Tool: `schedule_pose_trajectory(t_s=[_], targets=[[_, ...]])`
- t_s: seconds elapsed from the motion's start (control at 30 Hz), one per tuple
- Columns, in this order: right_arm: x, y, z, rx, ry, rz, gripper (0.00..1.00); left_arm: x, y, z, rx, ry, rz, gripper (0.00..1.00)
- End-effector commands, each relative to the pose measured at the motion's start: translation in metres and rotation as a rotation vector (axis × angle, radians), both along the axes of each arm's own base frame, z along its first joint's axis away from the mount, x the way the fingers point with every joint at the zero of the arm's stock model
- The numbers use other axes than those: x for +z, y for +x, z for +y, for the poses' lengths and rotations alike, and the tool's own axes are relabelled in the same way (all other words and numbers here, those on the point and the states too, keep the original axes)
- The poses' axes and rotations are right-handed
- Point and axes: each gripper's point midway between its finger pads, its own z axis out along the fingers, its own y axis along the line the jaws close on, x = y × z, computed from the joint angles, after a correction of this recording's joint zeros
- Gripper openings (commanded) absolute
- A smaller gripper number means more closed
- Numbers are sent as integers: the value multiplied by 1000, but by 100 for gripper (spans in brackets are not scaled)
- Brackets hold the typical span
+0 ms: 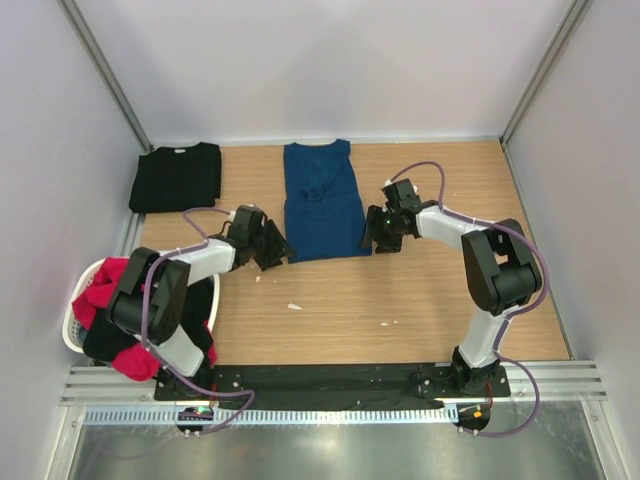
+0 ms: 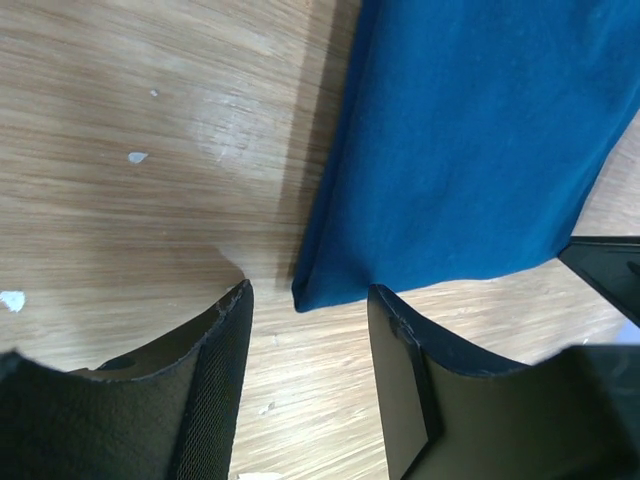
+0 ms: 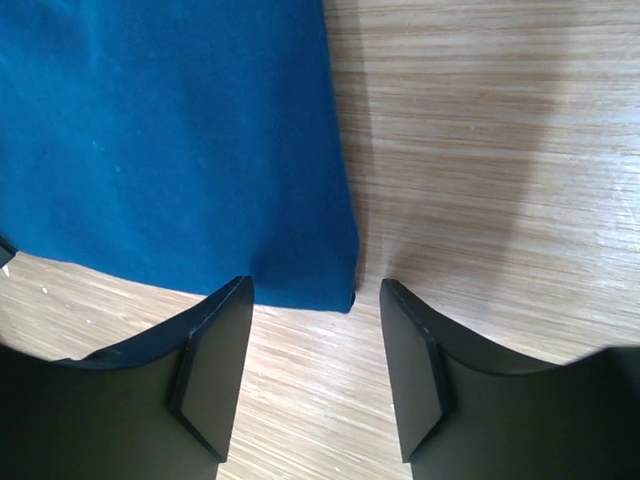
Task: Fold and stack the t-shirts
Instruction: Fold the tshirt
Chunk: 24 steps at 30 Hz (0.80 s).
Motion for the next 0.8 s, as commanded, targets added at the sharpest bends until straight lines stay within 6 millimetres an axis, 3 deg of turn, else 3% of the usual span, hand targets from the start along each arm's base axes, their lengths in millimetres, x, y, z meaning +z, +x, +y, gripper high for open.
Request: schedule_pose_trajectory(t_s=[0.0, 0.23, 0.33, 0.37, 0.43, 0.47, 0.63, 0.77], targets=[[-1, 5, 7, 2, 30, -12, 59, -2, 10, -2, 15, 3, -25, 51], [-7, 7, 8, -2, 33, 3, 48, -14, 7, -2, 14, 15, 3, 44], [-11, 4, 7, 1, 20, 12, 38, -17, 4, -4, 4, 14, 14, 33], [-11, 4, 6, 0, 17, 14, 26, -18, 3, -5, -1, 13, 17, 22], [-12, -1, 2, 0, 0, 27, 13, -18, -2, -7, -16, 9, 27, 5], [-13, -4, 0, -1, -9, 30, 1, -17, -4, -8, -27, 6, 32, 0], [-13, -46, -15, 10, -40, 100, 1, -11, -44, -9, -130, 55, 107, 0], [-18, -97, -27, 11, -56, 184, 1, -6, -86, -6, -181, 90, 178, 0]])
